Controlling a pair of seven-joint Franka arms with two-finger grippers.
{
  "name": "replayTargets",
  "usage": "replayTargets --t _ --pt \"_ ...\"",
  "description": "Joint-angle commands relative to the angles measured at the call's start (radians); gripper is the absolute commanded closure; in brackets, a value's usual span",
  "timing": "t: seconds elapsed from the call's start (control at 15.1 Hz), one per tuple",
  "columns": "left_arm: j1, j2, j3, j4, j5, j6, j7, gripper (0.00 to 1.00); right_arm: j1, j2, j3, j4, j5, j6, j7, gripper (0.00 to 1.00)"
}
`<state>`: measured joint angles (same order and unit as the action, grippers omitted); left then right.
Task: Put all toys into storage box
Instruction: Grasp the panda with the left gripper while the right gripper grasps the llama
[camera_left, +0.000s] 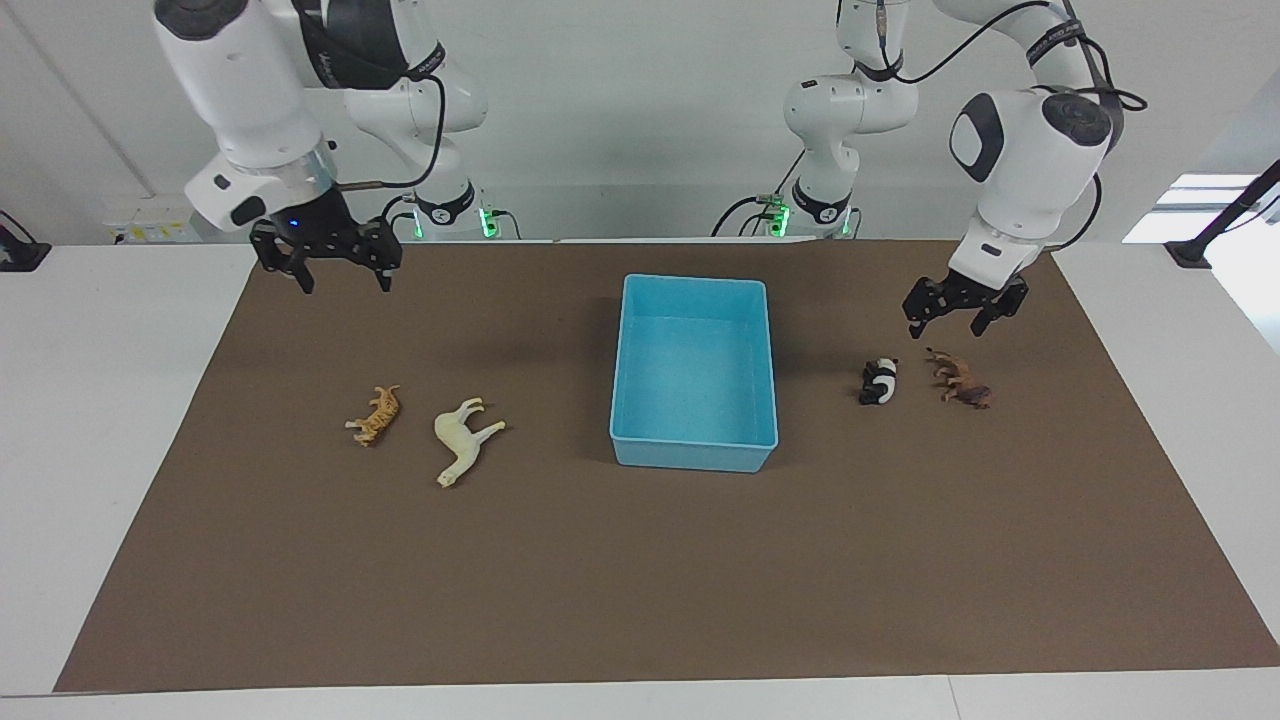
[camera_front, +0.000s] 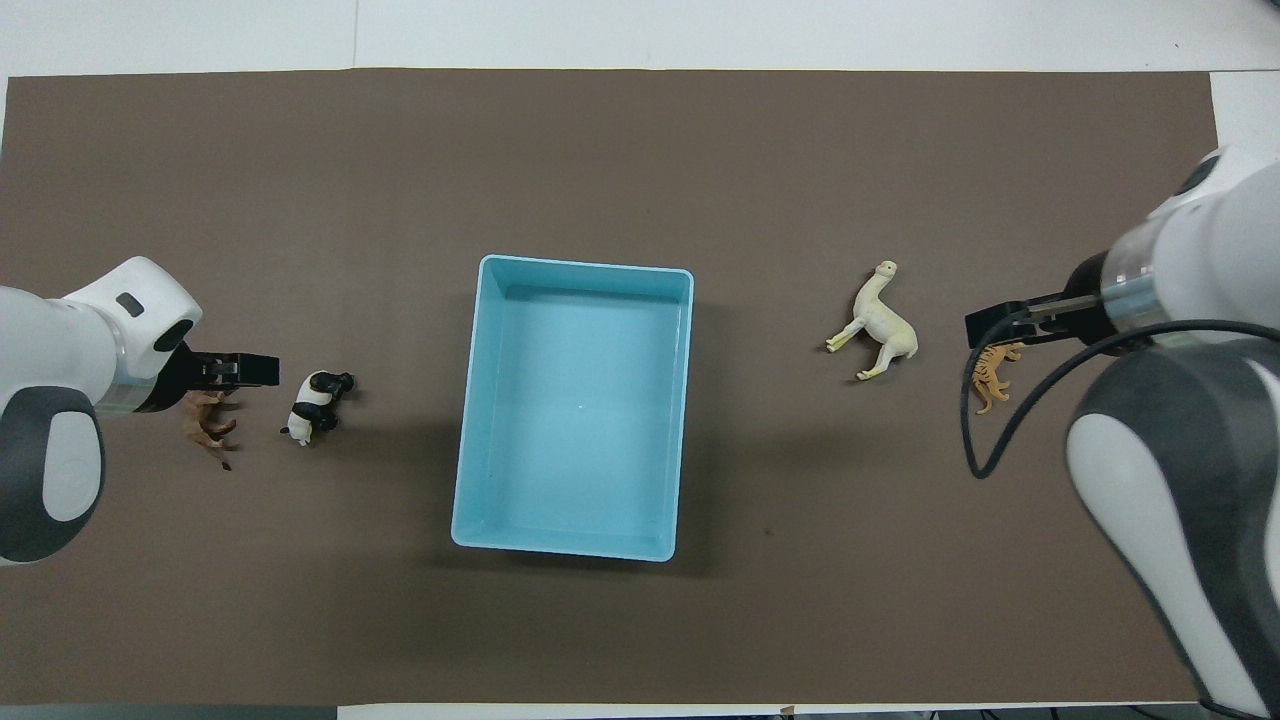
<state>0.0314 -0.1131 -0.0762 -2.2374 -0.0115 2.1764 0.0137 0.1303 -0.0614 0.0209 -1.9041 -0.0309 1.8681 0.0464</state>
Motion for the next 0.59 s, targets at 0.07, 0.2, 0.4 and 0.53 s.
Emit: replayTargets --t 0.07,0.2,0.4,0.53 --pt "-0.056 0.027 0.007 -0.079 0.013 0.127 -0.006 0.00 0.035 0.063 -0.001 -0.113 -0.007 0.175 -0.058 0.00" --pt "-0.065 0.075 0.007 -0.082 0.015 0.184 -0.008 0.00 0.058 0.129 -0.001 -0.134 -0.011 0.268 -0.167 0.00" --pt "-0.068 0.119 0.007 -0.082 0.013 0.218 -0.023 0.00 0.054 0.187 -0.001 -0.208 -0.018 0.449 -0.275 0.00" --pt "-0.065 0.125 0.009 -0.093 0.013 0.249 -0.018 0.00 0.043 0.212 -0.002 -0.220 -0.020 0.500 -0.310 0.00"
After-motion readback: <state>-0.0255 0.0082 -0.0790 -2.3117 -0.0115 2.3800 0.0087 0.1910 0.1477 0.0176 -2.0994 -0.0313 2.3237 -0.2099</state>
